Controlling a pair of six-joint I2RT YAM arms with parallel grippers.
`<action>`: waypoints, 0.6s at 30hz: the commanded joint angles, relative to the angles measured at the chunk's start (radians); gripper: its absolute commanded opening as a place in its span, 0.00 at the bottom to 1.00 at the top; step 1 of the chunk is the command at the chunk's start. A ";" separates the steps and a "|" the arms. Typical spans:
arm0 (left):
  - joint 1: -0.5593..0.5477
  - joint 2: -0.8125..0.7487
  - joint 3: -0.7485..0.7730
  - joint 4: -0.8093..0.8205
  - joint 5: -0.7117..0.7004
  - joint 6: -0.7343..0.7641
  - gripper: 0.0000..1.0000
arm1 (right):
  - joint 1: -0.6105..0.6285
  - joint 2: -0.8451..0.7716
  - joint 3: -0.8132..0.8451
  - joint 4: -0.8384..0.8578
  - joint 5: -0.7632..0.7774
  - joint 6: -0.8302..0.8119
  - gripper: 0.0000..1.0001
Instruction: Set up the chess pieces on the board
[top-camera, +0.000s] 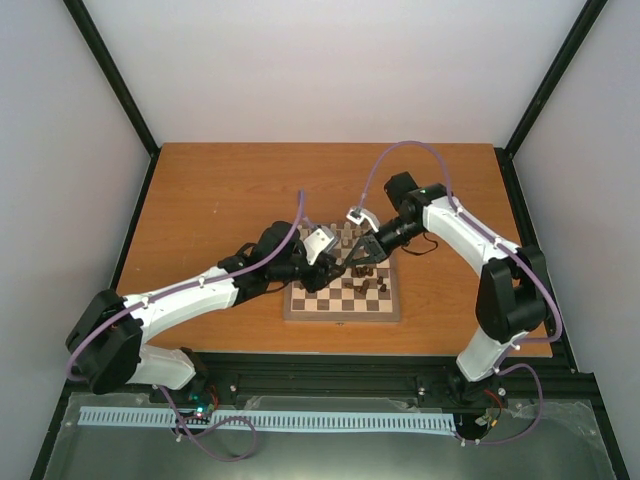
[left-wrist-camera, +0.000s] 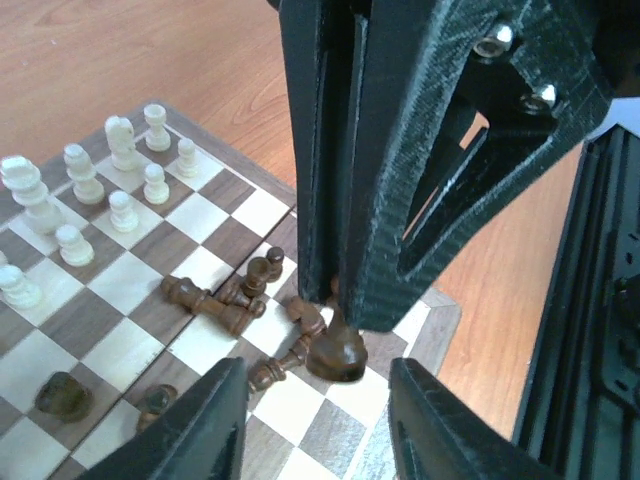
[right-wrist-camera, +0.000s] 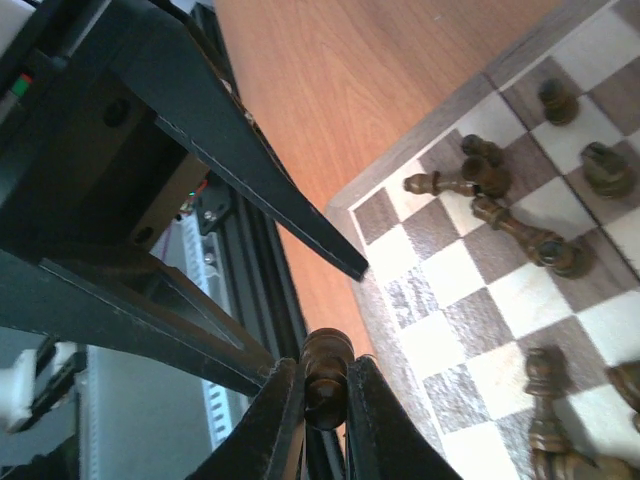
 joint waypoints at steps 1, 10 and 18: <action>-0.010 -0.029 0.072 -0.060 -0.020 -0.050 0.46 | -0.021 -0.092 0.002 0.042 0.146 -0.004 0.06; -0.010 -0.101 0.247 -0.379 -0.223 -0.120 0.52 | -0.035 -0.271 -0.127 0.048 0.413 -0.078 0.06; -0.008 -0.177 0.434 -0.684 -0.420 -0.052 0.81 | -0.033 -0.393 -0.302 0.057 0.573 -0.162 0.07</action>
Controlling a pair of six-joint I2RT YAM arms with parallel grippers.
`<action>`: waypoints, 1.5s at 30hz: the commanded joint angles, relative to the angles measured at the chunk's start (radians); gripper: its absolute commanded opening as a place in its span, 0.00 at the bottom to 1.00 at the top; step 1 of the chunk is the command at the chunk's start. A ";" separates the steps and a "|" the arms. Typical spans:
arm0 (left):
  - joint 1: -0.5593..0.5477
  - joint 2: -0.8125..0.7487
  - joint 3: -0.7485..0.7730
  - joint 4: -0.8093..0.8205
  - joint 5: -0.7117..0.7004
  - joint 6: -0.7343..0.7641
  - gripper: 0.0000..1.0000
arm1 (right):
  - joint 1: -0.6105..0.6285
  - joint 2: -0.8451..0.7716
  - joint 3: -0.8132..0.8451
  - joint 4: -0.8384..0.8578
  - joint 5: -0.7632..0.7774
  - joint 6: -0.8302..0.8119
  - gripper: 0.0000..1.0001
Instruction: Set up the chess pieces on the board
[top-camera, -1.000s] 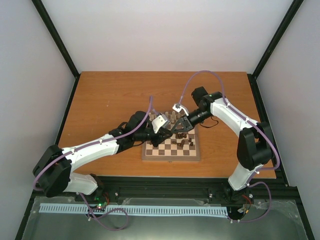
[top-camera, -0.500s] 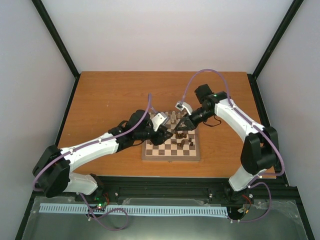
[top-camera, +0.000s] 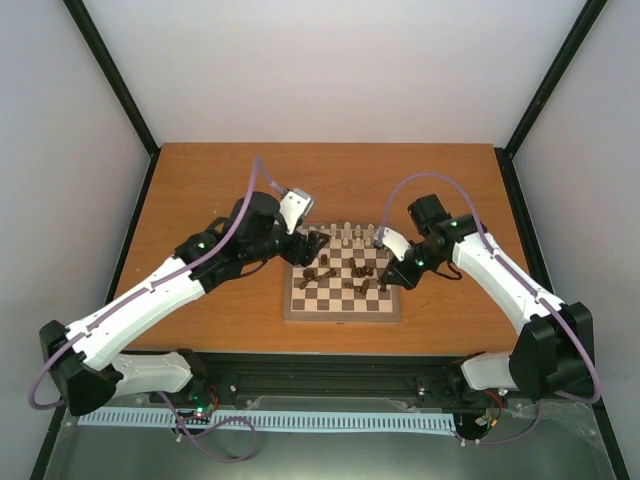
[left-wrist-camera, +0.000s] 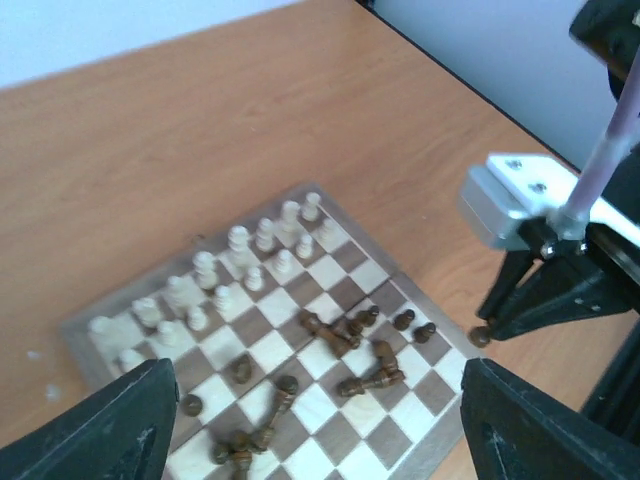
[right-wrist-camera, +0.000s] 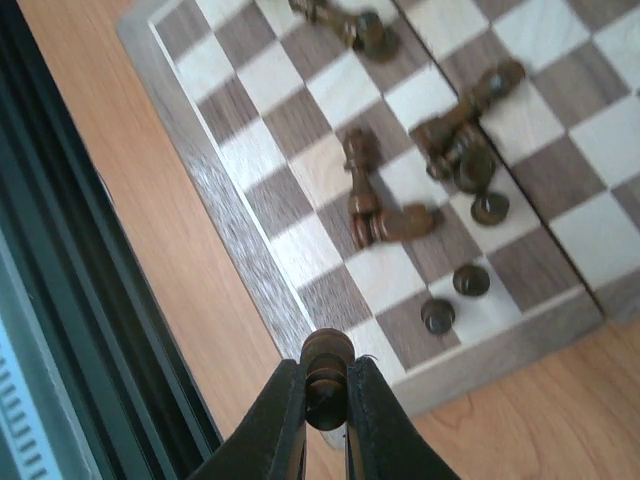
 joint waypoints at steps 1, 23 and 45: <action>-0.006 -0.038 0.106 -0.215 -0.160 0.049 0.85 | -0.001 -0.061 -0.056 0.010 0.115 -0.064 0.06; 0.104 -0.058 -0.053 -0.136 -0.363 0.087 1.00 | 0.132 -0.027 -0.186 0.117 0.268 -0.090 0.08; 0.105 -0.035 -0.061 -0.142 -0.354 0.097 1.00 | 0.133 0.123 -0.152 0.267 0.367 -0.017 0.09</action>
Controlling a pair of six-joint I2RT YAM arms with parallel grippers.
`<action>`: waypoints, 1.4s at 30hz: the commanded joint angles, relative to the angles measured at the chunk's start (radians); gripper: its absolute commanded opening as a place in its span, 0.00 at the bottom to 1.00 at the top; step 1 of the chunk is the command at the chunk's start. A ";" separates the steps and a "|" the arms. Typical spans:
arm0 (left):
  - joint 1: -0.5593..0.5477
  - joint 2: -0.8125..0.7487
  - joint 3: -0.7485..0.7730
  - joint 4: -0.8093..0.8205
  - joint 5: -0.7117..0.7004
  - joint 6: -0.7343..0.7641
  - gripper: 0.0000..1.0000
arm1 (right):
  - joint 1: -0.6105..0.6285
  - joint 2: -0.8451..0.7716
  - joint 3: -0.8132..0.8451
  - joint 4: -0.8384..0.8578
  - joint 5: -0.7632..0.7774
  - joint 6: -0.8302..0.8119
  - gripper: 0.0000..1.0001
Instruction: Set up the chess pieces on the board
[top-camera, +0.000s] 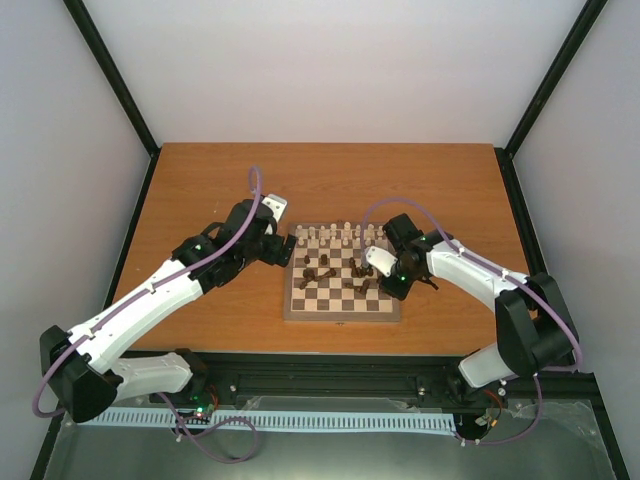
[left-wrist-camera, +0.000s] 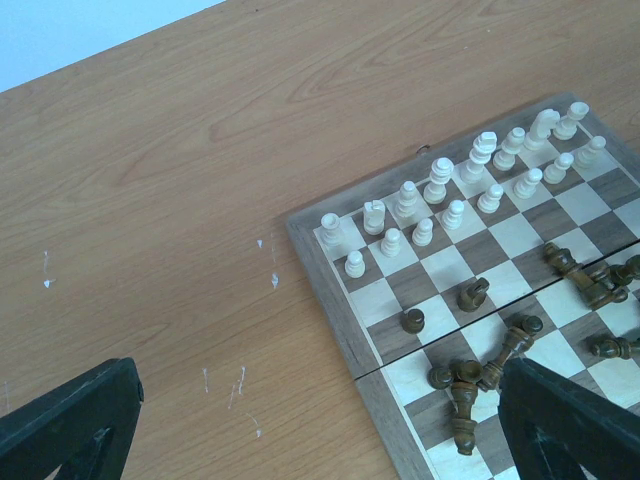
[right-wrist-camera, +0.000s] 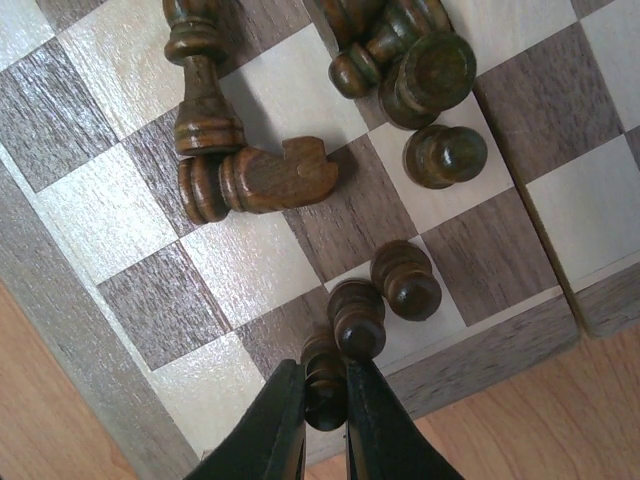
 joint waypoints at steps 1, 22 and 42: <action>0.008 0.004 0.005 0.006 0.003 0.019 1.00 | 0.007 0.008 0.025 0.024 0.008 0.018 0.09; 0.008 0.012 0.009 0.001 0.043 0.017 1.00 | 0.008 0.009 -0.005 -0.004 -0.013 0.016 0.20; 0.008 0.026 0.009 -0.007 0.029 0.013 1.00 | 0.004 0.103 0.156 -0.129 -0.019 0.093 0.31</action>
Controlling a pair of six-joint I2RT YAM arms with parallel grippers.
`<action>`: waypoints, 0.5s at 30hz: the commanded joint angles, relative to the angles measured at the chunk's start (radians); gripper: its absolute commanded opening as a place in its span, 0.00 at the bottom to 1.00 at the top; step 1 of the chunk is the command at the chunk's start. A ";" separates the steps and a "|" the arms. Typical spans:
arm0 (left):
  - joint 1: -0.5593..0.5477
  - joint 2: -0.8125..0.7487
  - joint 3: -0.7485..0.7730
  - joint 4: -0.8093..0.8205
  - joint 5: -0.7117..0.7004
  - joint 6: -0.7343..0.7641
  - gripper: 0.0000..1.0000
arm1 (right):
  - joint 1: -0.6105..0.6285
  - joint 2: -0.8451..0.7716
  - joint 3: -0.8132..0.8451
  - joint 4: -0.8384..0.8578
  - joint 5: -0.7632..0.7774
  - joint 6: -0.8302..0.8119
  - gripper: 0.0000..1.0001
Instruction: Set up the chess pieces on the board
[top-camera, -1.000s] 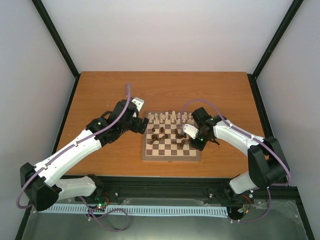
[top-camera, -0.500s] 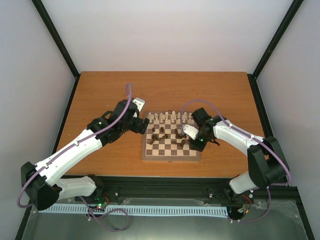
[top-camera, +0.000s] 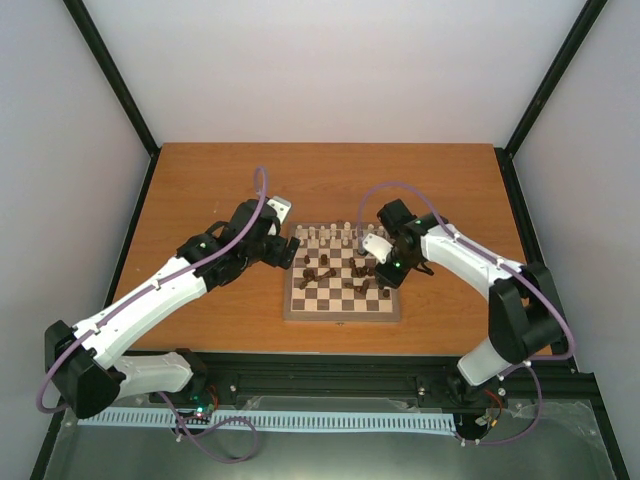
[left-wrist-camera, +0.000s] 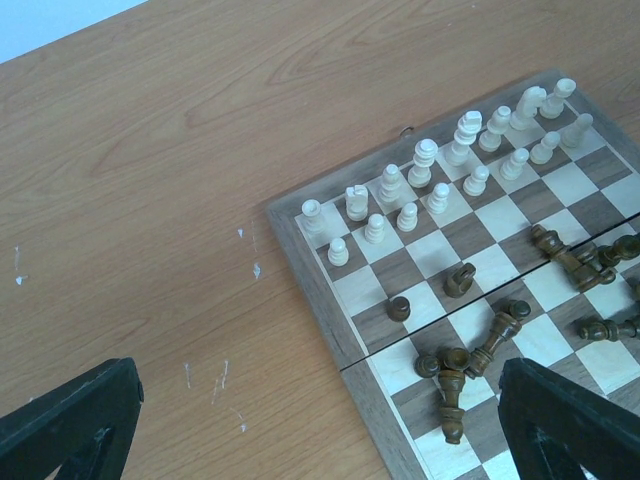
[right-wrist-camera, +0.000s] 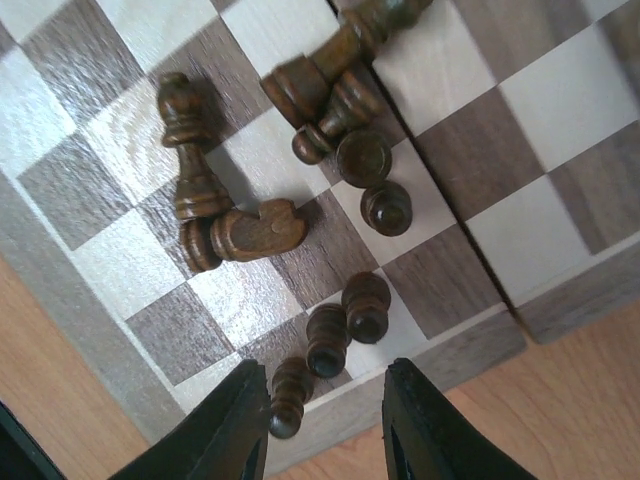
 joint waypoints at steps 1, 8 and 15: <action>0.008 0.000 0.009 -0.003 -0.007 0.009 1.00 | 0.005 0.056 -0.011 -0.008 -0.009 0.014 0.31; 0.008 0.002 0.011 -0.002 0.000 0.014 1.00 | 0.004 0.088 -0.021 0.008 -0.014 0.014 0.26; 0.008 0.008 0.011 -0.004 0.005 0.017 1.00 | 0.005 0.108 -0.021 0.013 -0.053 0.012 0.22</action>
